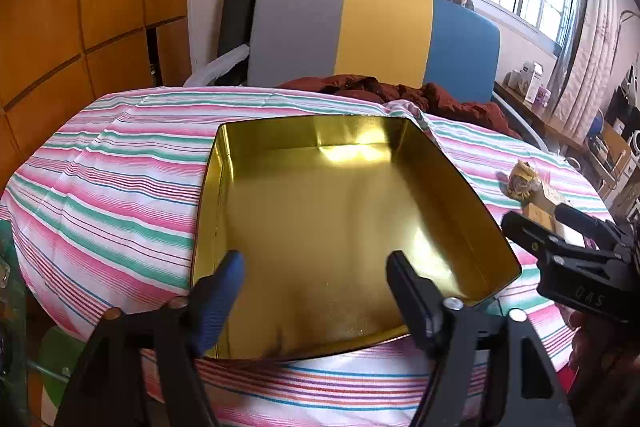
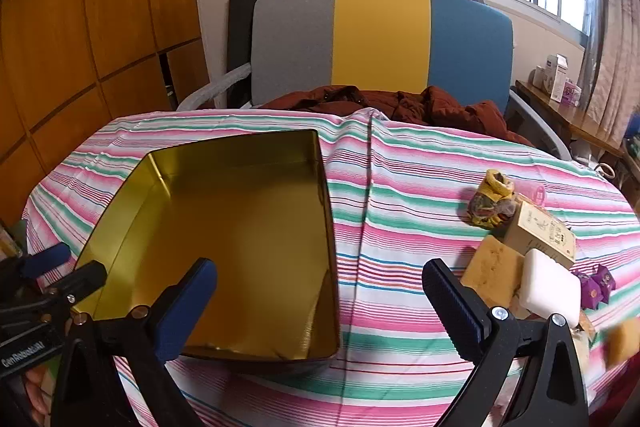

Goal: Organize objects
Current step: 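Reach the left gripper to the clear plastic bag and grasp it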

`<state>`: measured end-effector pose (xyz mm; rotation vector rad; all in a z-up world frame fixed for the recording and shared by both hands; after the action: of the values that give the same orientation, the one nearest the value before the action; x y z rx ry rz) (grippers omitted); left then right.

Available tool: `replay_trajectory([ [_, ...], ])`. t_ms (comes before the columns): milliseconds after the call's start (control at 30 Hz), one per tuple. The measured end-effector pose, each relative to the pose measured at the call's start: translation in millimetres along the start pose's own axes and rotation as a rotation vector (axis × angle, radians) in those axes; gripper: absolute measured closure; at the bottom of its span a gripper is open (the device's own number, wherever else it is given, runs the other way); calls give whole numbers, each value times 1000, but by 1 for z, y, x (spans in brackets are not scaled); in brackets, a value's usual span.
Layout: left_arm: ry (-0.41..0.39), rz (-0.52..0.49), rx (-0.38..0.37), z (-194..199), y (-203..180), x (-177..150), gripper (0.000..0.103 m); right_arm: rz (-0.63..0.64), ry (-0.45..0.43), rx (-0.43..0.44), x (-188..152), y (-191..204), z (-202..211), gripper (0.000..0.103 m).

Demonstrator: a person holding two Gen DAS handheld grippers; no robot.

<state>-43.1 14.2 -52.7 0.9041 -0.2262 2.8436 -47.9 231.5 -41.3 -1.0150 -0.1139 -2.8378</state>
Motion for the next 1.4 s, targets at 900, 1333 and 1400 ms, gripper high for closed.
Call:
replay_trajectory([
  [900, 199, -601, -553, -18, -244, -32, 27, -344, 87, -252, -28, -259, 52, 0],
  [1333, 315, -746, -582, -65, -334, -76, 26, -710, 165, 27, -57, -335, 28, 0],
  [1400, 322, -743, -592, -72, -338, -79, 26, -740, 155, 60, -59, -339, 27, 0],
])
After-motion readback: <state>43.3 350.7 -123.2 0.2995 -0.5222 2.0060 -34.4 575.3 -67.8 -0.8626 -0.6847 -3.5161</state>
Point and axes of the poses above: each gripper's, at about its wrist camera, not at the fingertips, and z roughly against the way its jaws point, y to its left, x to its top, the point moved 5 cm from there along -z, roughly the way its jaws point, and after that the axes turned 10 degrees about y, right-handed, at the moved point
